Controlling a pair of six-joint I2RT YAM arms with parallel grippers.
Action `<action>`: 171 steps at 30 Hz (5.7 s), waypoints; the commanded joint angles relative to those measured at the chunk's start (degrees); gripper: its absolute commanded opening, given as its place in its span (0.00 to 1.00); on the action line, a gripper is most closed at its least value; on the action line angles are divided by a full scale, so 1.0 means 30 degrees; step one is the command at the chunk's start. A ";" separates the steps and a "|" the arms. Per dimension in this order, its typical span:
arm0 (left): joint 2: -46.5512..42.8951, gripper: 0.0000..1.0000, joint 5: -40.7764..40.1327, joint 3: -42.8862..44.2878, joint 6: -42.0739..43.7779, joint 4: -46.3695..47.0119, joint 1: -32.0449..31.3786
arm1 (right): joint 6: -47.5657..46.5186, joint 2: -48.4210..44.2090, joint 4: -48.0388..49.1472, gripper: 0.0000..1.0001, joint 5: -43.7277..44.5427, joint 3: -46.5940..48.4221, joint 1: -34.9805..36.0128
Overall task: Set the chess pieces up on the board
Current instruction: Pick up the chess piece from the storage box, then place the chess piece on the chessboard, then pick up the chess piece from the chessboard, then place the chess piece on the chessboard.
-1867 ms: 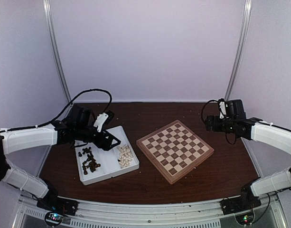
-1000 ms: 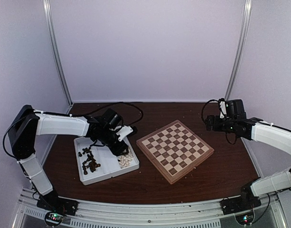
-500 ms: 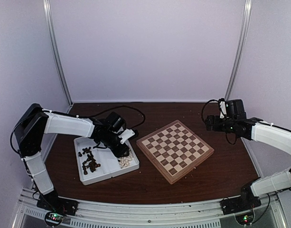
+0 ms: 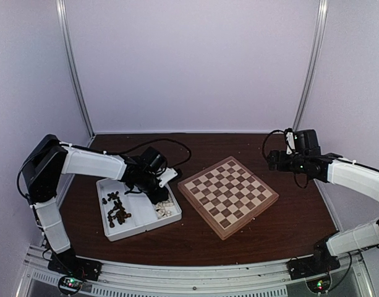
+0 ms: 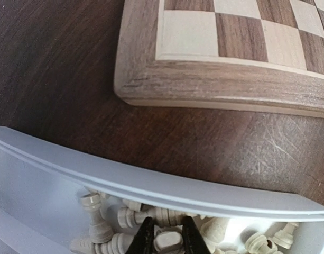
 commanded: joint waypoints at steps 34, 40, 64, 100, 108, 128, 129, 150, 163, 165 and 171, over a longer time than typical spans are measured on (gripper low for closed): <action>-0.1738 0.10 0.4804 -0.3225 -0.3687 1.4928 -0.0080 | 0.0224 0.0312 0.1119 0.99 -0.4094 0.0905 0.0276; -0.0380 0.09 0.4907 -0.2737 -0.3851 1.6541 -0.0471 | 0.0439 0.0184 0.1547 0.99 -0.4212 0.0424 0.0371; 0.5641 0.13 0.4394 0.1204 -0.2676 2.0042 -0.5569 | 0.0529 -0.2948 0.1507 0.99 -0.2986 -0.2112 0.0416; -0.4959 0.98 -0.7547 -0.3619 -0.4080 0.7263 -0.5194 | 0.2382 0.1427 -0.4783 0.86 -0.3584 0.2682 0.7384; -0.7898 0.98 -0.6794 -0.6134 -0.5615 0.7295 -0.2834 | 0.0766 0.5073 -0.7314 0.80 -0.1730 0.6276 1.0394; -0.9625 0.98 -0.9114 -0.7303 -0.5419 0.5962 -0.2198 | 0.0003 0.9278 -0.8568 0.63 -0.0945 0.8146 1.1340; -0.9622 0.98 -0.9116 -0.7289 -0.5414 0.5966 -0.2191 | 0.0003 0.9334 -0.8538 0.62 -0.0957 0.8168 1.1355; -0.9126 0.98 -0.9171 -0.6618 -0.5052 0.5515 -0.2191 | -0.0290 0.9643 -0.8571 0.23 -0.0990 0.8381 1.1592; -0.9649 0.98 -0.9479 -0.6663 -0.4782 0.5458 -0.2194 | -0.0300 0.7160 -0.8939 0.12 0.2714 0.8326 1.1585; -0.9675 0.98 -0.9550 -0.6653 -0.4668 0.5500 -0.2190 | -0.0173 0.6709 -0.9070 0.10 0.3895 0.8257 1.1563; -0.9883 0.98 -0.9661 -0.6561 -0.4521 0.5567 -0.2190 | 0.0468 0.5796 -0.9650 0.07 0.6537 0.8070 1.1280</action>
